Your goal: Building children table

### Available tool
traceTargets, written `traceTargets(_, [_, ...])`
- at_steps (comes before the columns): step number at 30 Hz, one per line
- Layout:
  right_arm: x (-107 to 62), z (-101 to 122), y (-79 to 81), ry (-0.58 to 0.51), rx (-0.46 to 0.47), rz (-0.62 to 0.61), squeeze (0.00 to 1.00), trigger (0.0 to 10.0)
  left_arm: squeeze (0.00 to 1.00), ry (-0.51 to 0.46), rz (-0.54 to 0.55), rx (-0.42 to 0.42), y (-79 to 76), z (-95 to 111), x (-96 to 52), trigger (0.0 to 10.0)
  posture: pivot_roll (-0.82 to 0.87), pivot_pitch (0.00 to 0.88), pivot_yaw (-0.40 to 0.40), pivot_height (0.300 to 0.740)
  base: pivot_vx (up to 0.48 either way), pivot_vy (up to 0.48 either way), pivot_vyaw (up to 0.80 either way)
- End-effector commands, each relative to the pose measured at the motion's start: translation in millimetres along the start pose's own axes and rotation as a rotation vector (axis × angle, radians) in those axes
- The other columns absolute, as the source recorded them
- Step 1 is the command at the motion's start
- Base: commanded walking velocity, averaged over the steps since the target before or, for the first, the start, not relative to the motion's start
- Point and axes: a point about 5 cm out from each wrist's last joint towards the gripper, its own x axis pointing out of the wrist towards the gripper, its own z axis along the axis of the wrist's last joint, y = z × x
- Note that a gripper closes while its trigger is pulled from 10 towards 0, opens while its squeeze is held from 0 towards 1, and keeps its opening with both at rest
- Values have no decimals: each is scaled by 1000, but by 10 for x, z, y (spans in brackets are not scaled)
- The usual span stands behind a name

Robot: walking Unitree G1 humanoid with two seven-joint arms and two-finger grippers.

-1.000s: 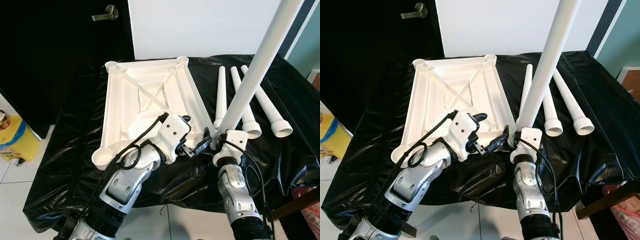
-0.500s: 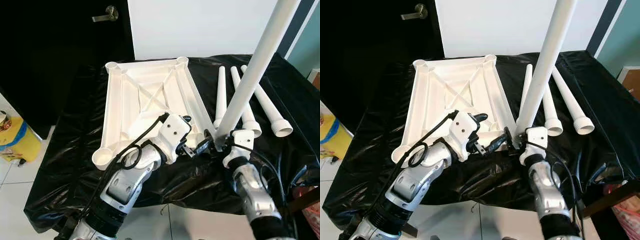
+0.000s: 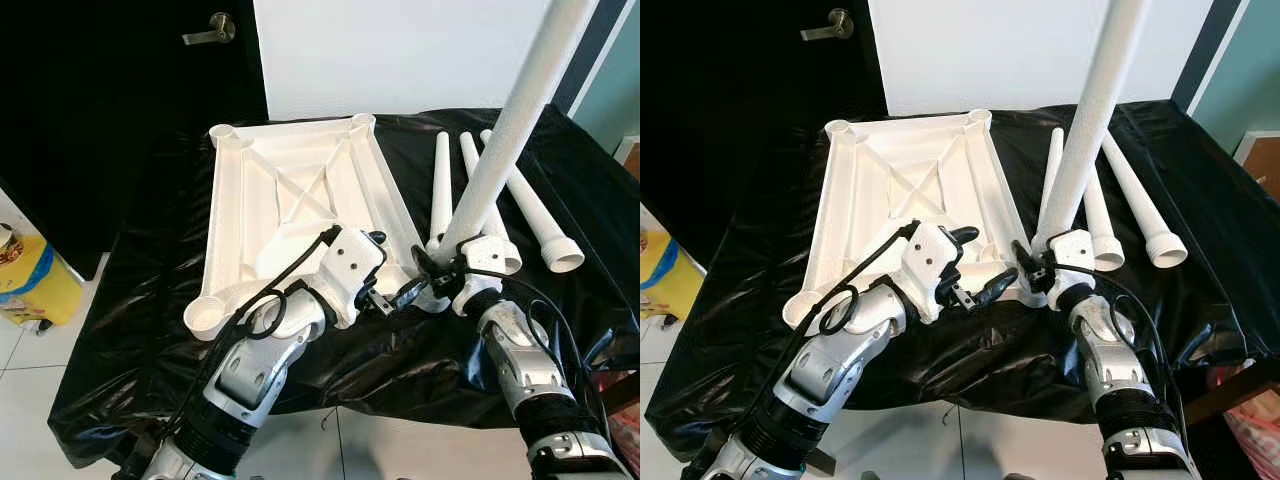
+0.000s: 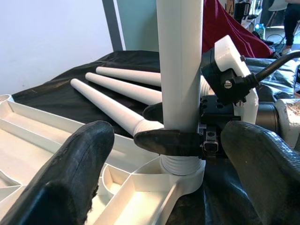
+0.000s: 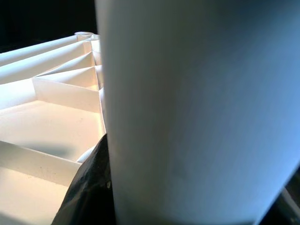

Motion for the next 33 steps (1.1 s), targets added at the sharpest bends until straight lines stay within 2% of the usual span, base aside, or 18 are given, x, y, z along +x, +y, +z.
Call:
traceTargets(1, [-74,-164,4,80,9,11,0,0,0,-1,-55,5,-20,4,-7,10000,-56,0,5,740,0,0,0])
traceTargets(7, [-89,-218,-14,98,13,12,0,0,0,-2,-55,5,-19,6,-7,10000,-59,0,8,740,0,0,0])
traceTargets(8, [-97,-239,-24,109,23,2,0,7725,0,-2,-56,6,-17,7,-7,10000,-60,0,10,740,0,0,0])
traceTargets(9, [-105,-254,-31,116,32,-7,0,10000,0,-3,-57,6,-15,8,-7,10000,-61,0,11,740,0,0,0])
traceTargets(14, [-114,-278,-34,125,51,-19,0,10000,0,-3,-57,6,-11,8,-8,10000,-61,0,13,740,0,0,0])
traceTargets(16, [-118,-306,-28,129,114,-39,0,10000,0,-4,-59,6,-12,10,-8,10000,-60,0,14,740,0,0,0])
traceTargets(22, [-125,-334,-21,128,179,-68,0,10000,0,-5,-60,6,-16,13,-9,10000,-60,0,14,740,0,0,0])
traceTargets(33, [-122,-349,-12,124,184,-81,0,10000,0,-4,-61,3,-23,14,-4,10000,-60,0,14,740,0,0,0])
